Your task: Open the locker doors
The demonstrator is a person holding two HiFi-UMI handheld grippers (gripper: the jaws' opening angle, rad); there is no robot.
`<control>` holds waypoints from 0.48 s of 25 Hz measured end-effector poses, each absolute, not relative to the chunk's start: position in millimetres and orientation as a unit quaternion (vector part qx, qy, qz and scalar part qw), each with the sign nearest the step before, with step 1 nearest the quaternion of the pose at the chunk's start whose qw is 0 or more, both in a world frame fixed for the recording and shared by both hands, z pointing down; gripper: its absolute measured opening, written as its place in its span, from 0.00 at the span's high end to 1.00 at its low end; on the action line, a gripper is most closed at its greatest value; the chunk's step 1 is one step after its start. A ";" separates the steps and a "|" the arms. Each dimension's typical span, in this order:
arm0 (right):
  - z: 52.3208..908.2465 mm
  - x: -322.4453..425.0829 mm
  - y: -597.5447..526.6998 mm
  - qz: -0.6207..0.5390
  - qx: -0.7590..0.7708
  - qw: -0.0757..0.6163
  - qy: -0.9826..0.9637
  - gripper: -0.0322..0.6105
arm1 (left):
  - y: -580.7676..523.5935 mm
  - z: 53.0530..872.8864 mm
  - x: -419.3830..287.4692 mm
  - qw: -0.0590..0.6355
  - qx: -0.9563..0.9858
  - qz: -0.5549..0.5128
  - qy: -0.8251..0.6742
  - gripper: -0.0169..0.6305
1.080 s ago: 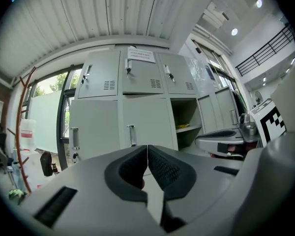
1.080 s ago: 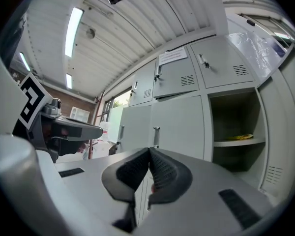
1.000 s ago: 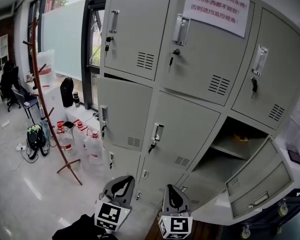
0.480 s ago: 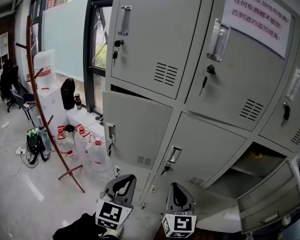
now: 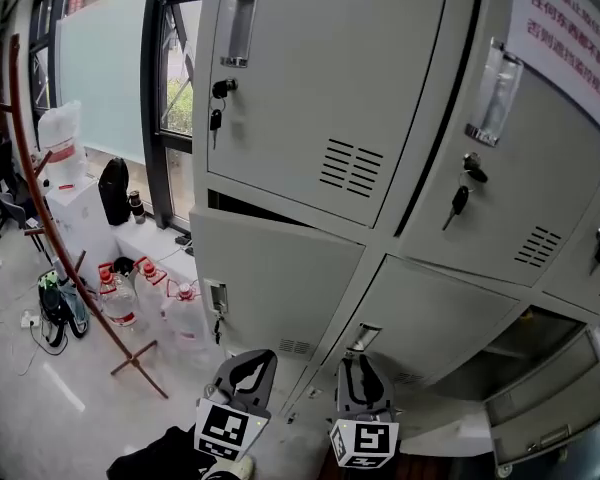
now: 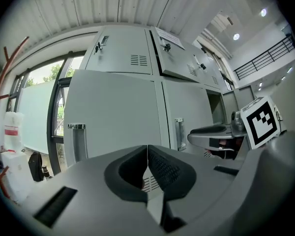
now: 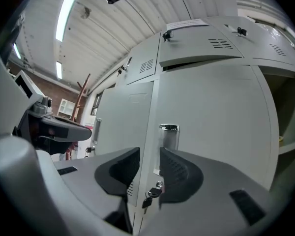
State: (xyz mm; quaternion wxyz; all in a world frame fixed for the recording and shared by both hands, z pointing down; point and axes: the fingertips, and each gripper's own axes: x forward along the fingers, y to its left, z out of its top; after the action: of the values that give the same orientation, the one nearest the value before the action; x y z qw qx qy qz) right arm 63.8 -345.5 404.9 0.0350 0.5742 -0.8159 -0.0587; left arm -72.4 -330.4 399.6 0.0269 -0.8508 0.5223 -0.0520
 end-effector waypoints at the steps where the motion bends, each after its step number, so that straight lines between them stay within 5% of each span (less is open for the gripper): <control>1: 405.5 62.1 -351.6 -0.059 0.579 0.037 -0.812 0.73 | -335.8 399.9 -73.8 0.027 -0.854 -0.052 0.518 0.94; 12: 419.7 52.3 -397.4 -0.063 0.619 0.067 -0.780 0.65 | -379.2 409.1 -78.9 0.024 -0.880 -0.053 0.471 0.94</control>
State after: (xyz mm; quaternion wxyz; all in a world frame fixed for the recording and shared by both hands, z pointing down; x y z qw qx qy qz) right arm 52.3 -397.4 419.7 0.0666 0.6192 -0.7798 -0.0634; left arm -78.9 -379.2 409.1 0.0243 -0.8800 0.4713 -0.0528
